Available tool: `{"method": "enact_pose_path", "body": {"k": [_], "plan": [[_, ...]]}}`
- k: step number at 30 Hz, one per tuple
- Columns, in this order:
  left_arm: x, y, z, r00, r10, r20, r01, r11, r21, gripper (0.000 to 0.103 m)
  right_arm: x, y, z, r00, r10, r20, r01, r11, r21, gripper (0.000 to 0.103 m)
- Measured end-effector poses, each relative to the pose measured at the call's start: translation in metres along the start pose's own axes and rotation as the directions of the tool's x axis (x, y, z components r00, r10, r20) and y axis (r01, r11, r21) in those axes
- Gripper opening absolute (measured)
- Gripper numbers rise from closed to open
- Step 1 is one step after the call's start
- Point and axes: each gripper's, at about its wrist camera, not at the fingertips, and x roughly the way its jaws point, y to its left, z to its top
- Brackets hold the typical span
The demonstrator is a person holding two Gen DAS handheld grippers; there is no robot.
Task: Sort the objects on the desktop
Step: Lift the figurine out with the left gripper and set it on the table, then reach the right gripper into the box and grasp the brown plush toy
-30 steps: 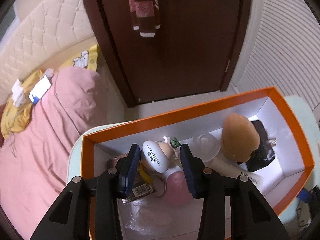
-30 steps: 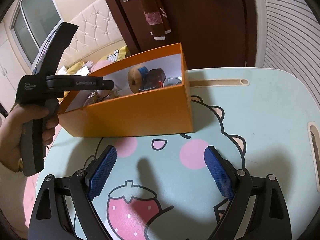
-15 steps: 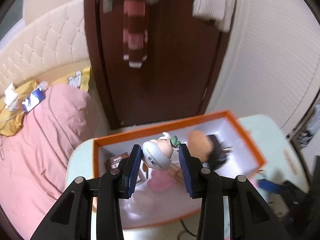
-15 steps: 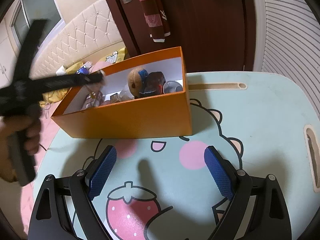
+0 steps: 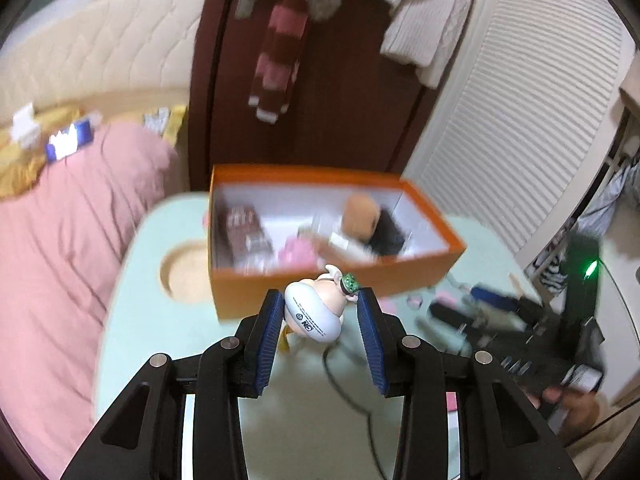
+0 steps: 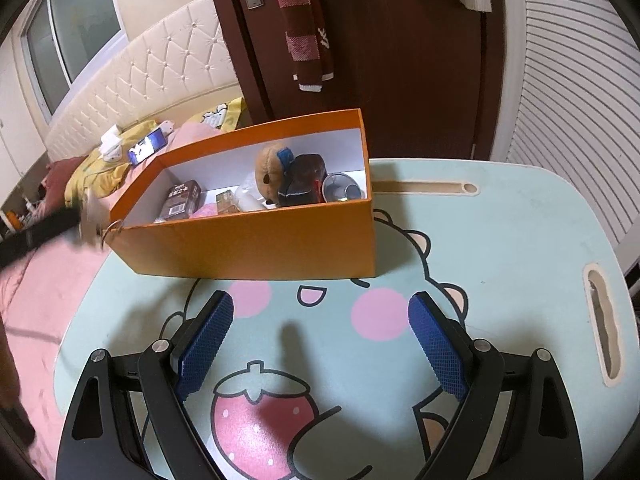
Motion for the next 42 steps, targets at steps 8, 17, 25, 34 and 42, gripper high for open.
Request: {"method": "enact_pose_path", "body": {"k": [8, 17, 25, 34, 42], "plan": [[0.026, -0.001, -0.028, 1.0, 0.015, -0.01, -0.015, 1.0, 0.018, 0.037, -0.005, 0.001, 0.005, 0.999, -0.032, -0.006, 0.032, 0.999, -0.019, 0.09], [0.018, -0.009, -0.035, 0.995, 0.027, 0.098, -0.029, 0.999, 0.026, 0.077, -0.017, 0.005, 0.048, 1.0, 0.016, 0.015, -0.015, 0.998, -0.056, 0.082], [0.021, -0.001, -0.04, 0.997, -0.015, 0.081, 0.015, 1.0, 0.0, 0.084, 0.009, 0.028, 0.094, 0.994, 0.085, -0.073, -0.09, 0.993, -0.08, 0.072], [0.022, 0.018, -0.042, 0.996, -0.062, 0.07, 0.067, 0.995, -0.068, 0.084, 0.057, 0.038, 0.122, 0.966, 0.122, -0.227, -0.133, 0.991, -0.033, 0.066], [0.022, 0.02, -0.043, 0.994, -0.078, 0.07, 0.083, 0.994, -0.073, 0.084, 0.087, 0.032, 0.141, 0.935, 0.155, -0.318, -0.14, 0.988, 0.072, 0.066]]}}
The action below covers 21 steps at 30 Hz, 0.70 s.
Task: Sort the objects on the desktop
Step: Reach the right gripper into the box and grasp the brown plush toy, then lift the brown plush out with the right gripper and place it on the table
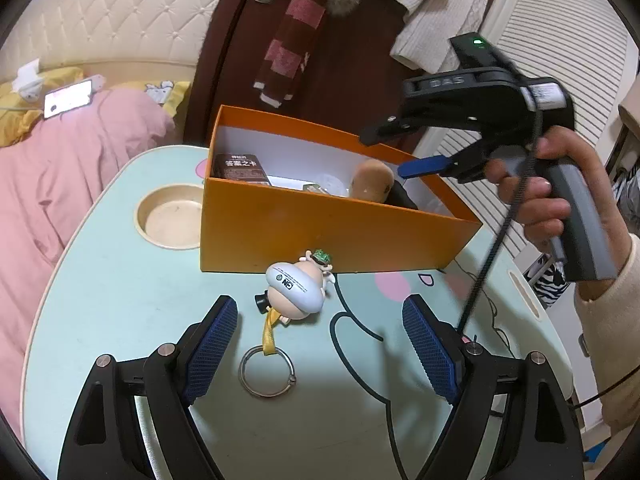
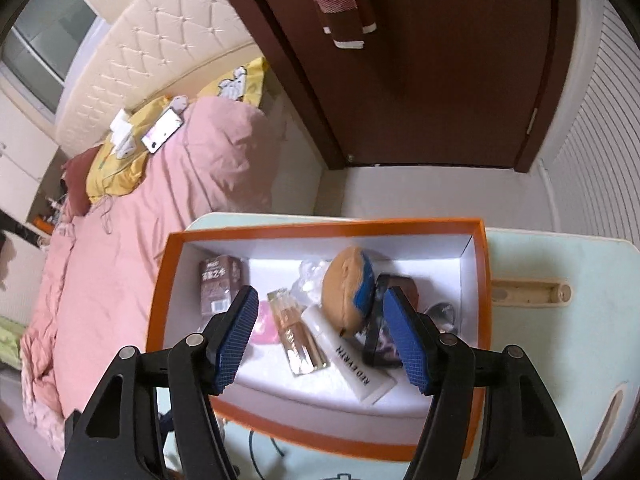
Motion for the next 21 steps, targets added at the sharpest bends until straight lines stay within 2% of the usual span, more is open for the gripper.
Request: {"method": "enact_pose_path", "body": {"k": [2, 3, 7, 12, 14, 15, 17, 19, 21], "plan": [[0.0, 0.0, 0.0, 1.0, -0.002, -0.002, 0.002, 1.0, -0.002, 0.084, 0.006, 0.001, 0.004, 1.0, -0.023, -0.016, 0.023, 1.0, -0.001, 0.066], [0.0, 0.0, 0.0, 1.0, -0.003, -0.001, 0.003, 1.0, -0.004, 0.084, 0.011, 0.001, 0.005, 0.999, -0.044, -0.024, 0.044, 0.999, -0.005, 0.063], [0.0, 0.0, 0.0, 1.0, -0.004, 0.002, 0.004, 1.0, -0.009, 0.084, 0.022, 0.017, 0.008, 0.981, -0.196, 0.001, 0.194, 0.974, -0.12, 0.05], [0.0, 0.0, 0.0, 1.0, -0.006, -0.003, 0.006, 1.0, -0.018, 0.084, 0.028, 0.034, 0.001, 0.951, -0.308, 0.037, 0.305, 0.908, -0.289, 0.048], [0.0, -0.001, 0.0, 1.0, -0.007, -0.003, 0.007, 1.0, -0.019, 0.084, 0.03, 0.042, -0.006, 0.937, -0.343, 0.059, 0.34, 0.864, -0.372, 0.047], [0.0, -0.001, 0.0, 1.0, -0.008, -0.003, 0.007, 1.0, -0.02, 0.084, 0.032, 0.044, -0.009, 0.929, -0.363, 0.075, 0.36, 0.838, -0.409, 0.044], [0.001, -0.001, 0.001, 1.0, -0.007, -0.004, 0.007, 1.0, -0.02, 0.084, 0.033, 0.048, -0.012, 0.925, -0.368, 0.097, 0.369, 0.805, -0.464, 0.032], [0.001, -0.001, 0.001, 1.0, -0.007, -0.004, 0.007, 1.0, -0.02, 0.084, 0.031, 0.048, -0.012, 0.94, -0.329, 0.093, 0.333, 0.816, -0.473, 0.029], [0.001, 0.0, 0.001, 1.0, -0.006, -0.003, 0.006, 1.0, -0.023, 0.084, 0.022, 0.045, -0.012, 0.956, -0.277, 0.099, 0.292, 0.844, -0.449, 0.029]]}}
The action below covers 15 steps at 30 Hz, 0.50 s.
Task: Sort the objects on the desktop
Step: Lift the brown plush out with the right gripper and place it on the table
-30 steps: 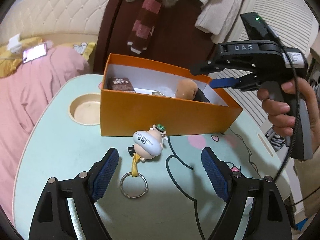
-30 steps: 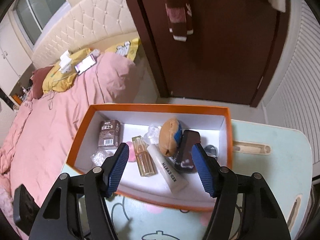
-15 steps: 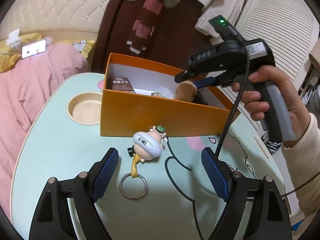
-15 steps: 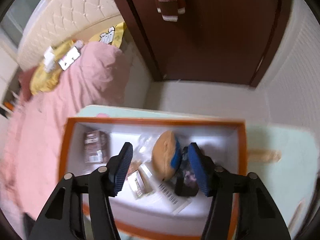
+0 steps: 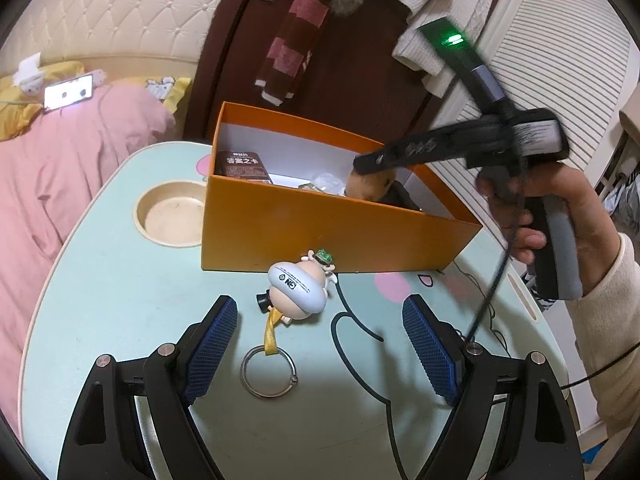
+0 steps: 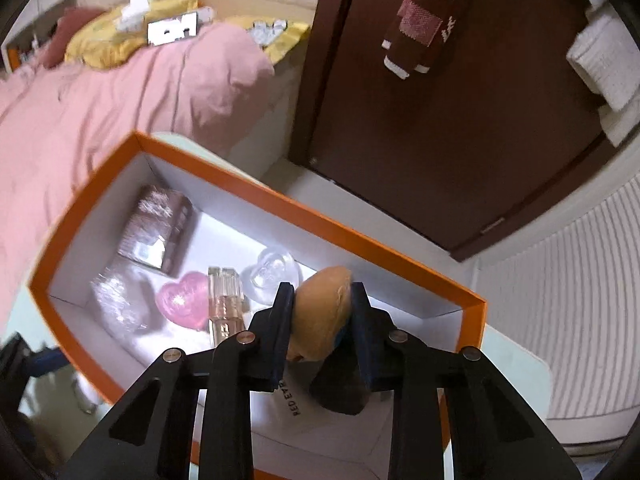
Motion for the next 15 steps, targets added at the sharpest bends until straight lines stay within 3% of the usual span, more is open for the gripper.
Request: {"method": "enact_pose_path", "body": {"k": [6, 11, 15], "plan": [[0.002, 0.0, -0.001, 1.0, 0.004, -0.001, -0.004, 1.0, -0.004, 0.084, -0.048, -0.01, -0.013, 0.976, 0.138, 0.168, -0.159, 0.98, 0.119, 0.029], [0.002, 0.0, -0.001, 1.0, 0.006, 0.006, -0.006, 1.0, -0.002, 0.084, -0.093, -0.013, -0.042, 0.92, 0.29, 0.263, -0.329, 0.937, 0.118, 0.029], [0.002, 0.001, -0.001, 1.0, 0.008, 0.01, -0.008, 1.0, -0.004, 0.084, -0.102, -0.006, -0.073, 0.884, 0.387, 0.261, -0.429, 0.895, 0.126, 0.029]]}}
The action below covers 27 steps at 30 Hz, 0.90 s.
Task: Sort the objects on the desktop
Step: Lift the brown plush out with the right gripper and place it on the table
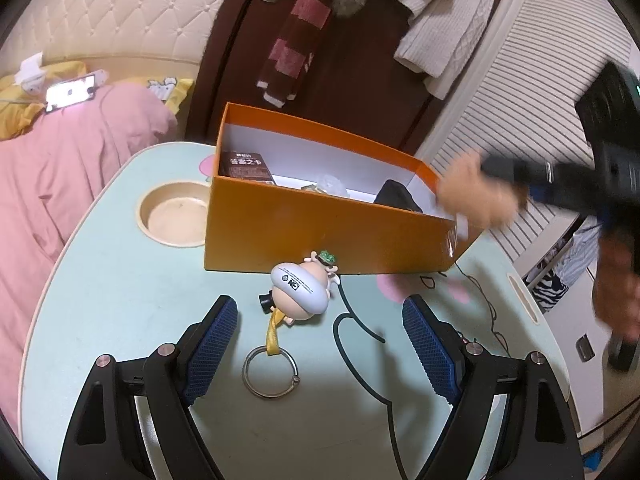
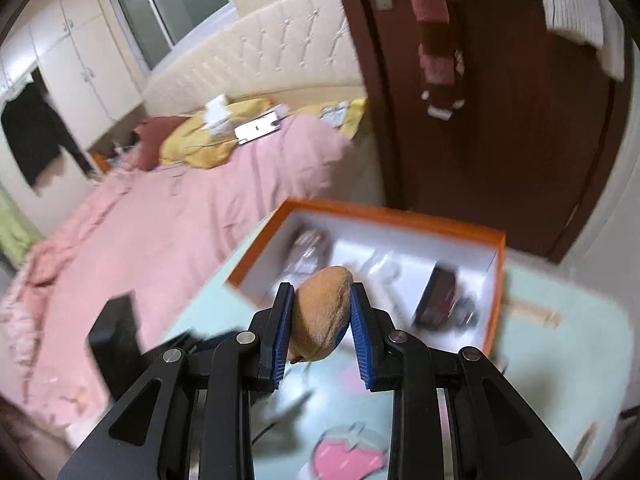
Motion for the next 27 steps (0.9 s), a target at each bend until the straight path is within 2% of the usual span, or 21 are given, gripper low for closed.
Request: {"method": "enact_pose_path", "body": {"k": [6, 12, 14, 20, 24, 27], "plan": [[-0.001, 0.003, 0.0, 1.0, 0.004, 0.001, -0.004, 1.0, -0.01, 0.084, 0.03, -0.014, -0.054, 0.995, 0.026, -0.094, -0.018, 0.996, 0.09, 0.029], [-0.003, 0.004, -0.001, 1.0, 0.003, 0.011, -0.003, 1.0, -0.007, 0.084, 0.042, -0.03, -0.083, 0.988, 0.101, -0.116, -0.078, 0.98, 0.185, 0.033], [-0.003, 0.003, -0.001, 1.0, 0.005, 0.018, -0.005, 1.0, -0.005, 0.084, 0.039, -0.031, -0.088, 0.992, 0.091, -0.093, -0.072, 0.979, 0.19, 0.035], [-0.005, 0.001, -0.002, 1.0, 0.012, 0.029, -0.012, 1.0, -0.003, 0.084, 0.02, -0.03, -0.089, 0.998, -0.054, 0.012, 0.052, 0.989, 0.135, 0.039], [-0.006, 0.001, 0.0, 0.999, 0.023, 0.033, -0.023, 1.0, -0.003, 0.084, 0.012, -0.038, -0.091, 0.99, -0.105, 0.094, 0.092, 0.987, 0.131, 0.039], [-0.01, 0.004, 0.002, 0.999, 0.01, 0.036, -0.009, 1.0, -0.015, 0.084, 0.012, -0.042, -0.097, 0.987, -0.104, 0.12, 0.087, 0.986, 0.14, 0.039]]}}
